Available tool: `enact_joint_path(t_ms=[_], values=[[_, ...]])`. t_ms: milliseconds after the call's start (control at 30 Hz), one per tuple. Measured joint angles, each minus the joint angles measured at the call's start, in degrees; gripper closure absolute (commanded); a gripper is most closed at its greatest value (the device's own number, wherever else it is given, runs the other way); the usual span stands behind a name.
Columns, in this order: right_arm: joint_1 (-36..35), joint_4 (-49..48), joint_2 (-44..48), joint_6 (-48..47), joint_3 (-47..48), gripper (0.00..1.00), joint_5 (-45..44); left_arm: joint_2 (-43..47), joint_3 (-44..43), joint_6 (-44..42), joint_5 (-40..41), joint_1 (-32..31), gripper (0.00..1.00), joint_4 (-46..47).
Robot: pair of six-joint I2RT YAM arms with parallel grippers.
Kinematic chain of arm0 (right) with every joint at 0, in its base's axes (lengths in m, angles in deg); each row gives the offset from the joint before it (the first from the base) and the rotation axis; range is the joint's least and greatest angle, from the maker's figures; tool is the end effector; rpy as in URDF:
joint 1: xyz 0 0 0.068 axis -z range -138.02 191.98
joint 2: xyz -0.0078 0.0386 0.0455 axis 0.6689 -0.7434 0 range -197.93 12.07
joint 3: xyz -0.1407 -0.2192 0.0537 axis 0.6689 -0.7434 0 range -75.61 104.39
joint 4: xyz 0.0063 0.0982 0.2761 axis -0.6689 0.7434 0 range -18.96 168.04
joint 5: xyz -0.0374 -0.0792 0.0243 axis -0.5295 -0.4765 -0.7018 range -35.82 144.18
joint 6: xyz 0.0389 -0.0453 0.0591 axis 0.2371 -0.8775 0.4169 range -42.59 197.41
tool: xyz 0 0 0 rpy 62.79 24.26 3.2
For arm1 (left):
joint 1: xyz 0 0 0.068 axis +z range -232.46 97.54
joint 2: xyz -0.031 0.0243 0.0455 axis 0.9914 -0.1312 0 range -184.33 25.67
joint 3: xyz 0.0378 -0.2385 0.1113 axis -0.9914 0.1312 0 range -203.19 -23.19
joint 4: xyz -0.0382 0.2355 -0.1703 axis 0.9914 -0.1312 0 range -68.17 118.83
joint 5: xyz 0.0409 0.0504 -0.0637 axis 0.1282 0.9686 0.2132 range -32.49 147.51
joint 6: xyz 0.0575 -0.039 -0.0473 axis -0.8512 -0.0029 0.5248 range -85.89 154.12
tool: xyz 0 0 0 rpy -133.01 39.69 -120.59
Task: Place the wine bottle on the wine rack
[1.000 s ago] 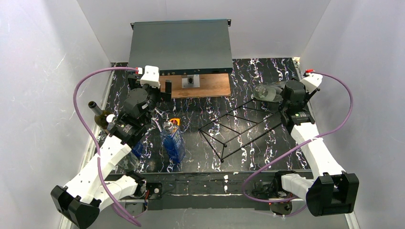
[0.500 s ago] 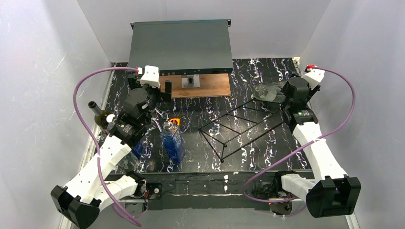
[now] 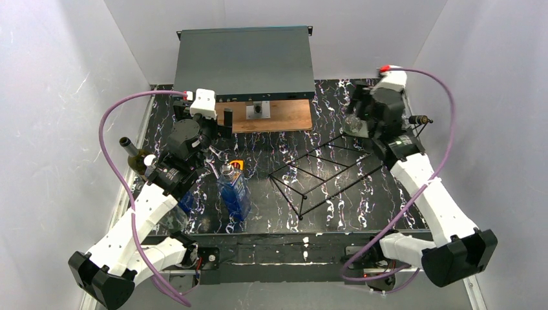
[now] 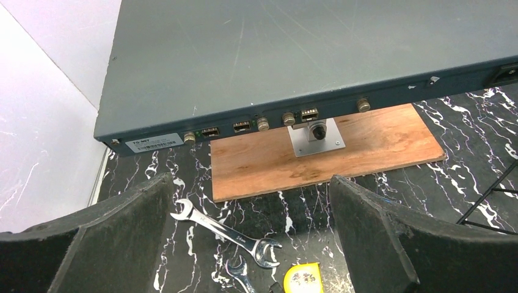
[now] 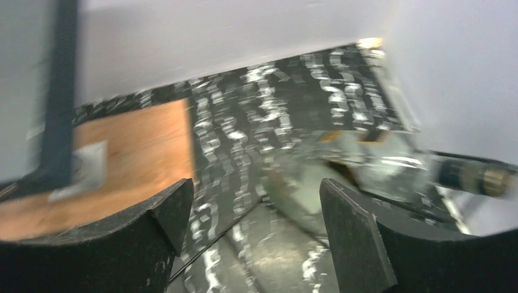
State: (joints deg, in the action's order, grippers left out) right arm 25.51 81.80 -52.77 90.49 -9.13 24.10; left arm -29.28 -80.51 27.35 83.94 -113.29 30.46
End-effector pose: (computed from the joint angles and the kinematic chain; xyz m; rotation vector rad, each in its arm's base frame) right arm 0.3206 0.0563 0.3921 0.3320 1.6766 -0.0708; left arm 0.2641 -0.1195 0.4050 0.1225 1.5034 0.0090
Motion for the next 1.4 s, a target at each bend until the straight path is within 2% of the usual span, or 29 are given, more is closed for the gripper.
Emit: enact_joint_path(t_ms=[167,467,667,867,1033,1400], values=[[-13.11,-0.13,-4.02,-3.17,2.19,0.11,7.3,0.02,-0.2,-0.02,-0.04,0.0,0.02,0.0],[-25.24,-0.7,-10.54,-1.57,5.07,0.1,28.17,0.02,-0.2,-0.02,-0.04,0.0,0.02,0.0],[-37.07,-4.35,-12.9,-1.03,8.59,0.05,36.06,0.02,-0.2,-0.02,-0.04,0.0,0.02,0.0],[-46.25,-6.21,-14.32,-1.38,12.26,0.02,36.3,0.0,-0.2,0.0,-0.07,0.0,0.02,-0.02],[-51.39,-4.39,-17.59,-3.17,16.52,0.04,30.1,-0.02,-0.2,0.0,-0.09,0.0,0.02,-0.02],[-59.87,4.11,-25.14,-9.22,22.12,0.21,14.93,-0.02,-0.2,-0.02,-0.07,0.0,0.02,-0.02]])
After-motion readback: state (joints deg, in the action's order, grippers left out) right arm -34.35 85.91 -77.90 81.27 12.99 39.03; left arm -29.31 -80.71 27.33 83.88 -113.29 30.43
